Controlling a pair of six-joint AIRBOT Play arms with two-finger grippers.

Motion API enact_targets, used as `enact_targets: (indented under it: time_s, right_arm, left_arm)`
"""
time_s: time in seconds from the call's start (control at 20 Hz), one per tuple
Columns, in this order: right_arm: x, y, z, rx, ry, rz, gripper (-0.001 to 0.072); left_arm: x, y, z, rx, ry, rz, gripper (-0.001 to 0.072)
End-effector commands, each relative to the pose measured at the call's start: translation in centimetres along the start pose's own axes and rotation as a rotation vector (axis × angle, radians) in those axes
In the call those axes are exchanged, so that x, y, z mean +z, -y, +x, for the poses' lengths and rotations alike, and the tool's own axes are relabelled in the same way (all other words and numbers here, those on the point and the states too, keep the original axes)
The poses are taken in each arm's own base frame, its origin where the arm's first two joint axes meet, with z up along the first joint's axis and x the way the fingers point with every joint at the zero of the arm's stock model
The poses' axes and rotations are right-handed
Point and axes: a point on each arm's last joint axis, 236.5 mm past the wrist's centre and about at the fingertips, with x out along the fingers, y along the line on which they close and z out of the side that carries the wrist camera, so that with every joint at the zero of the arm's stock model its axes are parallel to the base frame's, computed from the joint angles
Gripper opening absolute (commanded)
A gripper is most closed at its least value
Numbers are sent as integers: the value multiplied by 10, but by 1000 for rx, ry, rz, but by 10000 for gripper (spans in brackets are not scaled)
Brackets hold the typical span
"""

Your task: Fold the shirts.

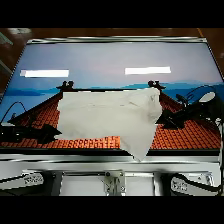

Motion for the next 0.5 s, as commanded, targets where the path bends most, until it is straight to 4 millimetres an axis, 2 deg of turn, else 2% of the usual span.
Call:
enact_targets:
  time_s: [0.0,0.05,0.1,0.2,0.35,0.45]
  right_arm:
    - [0,-1,3,-13,1,7,516]
    - [-1,6,3,-39,-6,16,638]
    - [-3,14,3,-73,-14,29,679]
    - [-12,25,9,-104,-40,61,680]
    - [-25,39,37,-102,-56,125,679]
    - [-21,42,56,-68,-6,183,678]
  left_arm:
    - [-3,14,10,-35,-26,36,62]
    - [-5,21,10,-67,-31,52,36]
    - [-6,26,8,-90,-37,54,36]
    - [-10,29,7,-105,-55,56,36]
    - [-13,32,6,-117,-68,56,36]
    - [-15,34,6,-123,-75,54,36]
